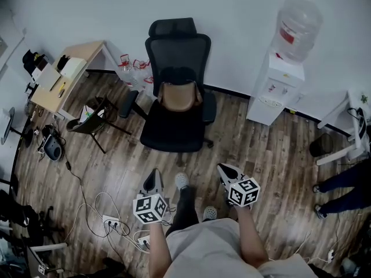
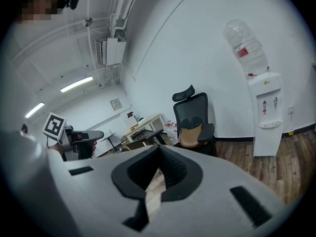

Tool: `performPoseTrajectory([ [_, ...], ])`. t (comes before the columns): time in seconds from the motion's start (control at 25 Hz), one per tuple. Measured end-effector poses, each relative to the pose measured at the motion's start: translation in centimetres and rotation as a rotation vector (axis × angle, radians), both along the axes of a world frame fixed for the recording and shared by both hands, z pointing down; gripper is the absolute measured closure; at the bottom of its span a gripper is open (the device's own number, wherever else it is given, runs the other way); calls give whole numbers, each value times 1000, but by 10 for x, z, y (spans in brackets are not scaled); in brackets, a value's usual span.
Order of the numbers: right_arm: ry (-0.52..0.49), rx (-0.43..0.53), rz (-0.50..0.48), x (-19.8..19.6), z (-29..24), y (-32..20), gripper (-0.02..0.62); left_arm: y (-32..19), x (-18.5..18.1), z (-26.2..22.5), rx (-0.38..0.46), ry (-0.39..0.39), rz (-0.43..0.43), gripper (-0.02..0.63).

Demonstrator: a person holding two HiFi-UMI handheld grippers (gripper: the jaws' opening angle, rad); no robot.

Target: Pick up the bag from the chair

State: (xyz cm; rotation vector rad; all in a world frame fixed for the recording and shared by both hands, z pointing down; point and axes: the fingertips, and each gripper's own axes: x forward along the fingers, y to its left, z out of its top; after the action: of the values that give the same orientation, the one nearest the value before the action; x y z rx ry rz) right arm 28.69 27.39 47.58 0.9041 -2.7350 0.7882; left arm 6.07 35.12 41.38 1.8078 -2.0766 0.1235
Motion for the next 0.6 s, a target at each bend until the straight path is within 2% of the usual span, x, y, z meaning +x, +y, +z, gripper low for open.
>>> performPoseTrajectory([
  [0.32, 32, 2, 23, -32, 9, -61, 588, -66, -39, 17, -7, 28, 18, 600],
  [0.6, 41, -31, 45, -110, 18, -132, 561, -146, -118, 27, -29, 51, 42, 600],
])
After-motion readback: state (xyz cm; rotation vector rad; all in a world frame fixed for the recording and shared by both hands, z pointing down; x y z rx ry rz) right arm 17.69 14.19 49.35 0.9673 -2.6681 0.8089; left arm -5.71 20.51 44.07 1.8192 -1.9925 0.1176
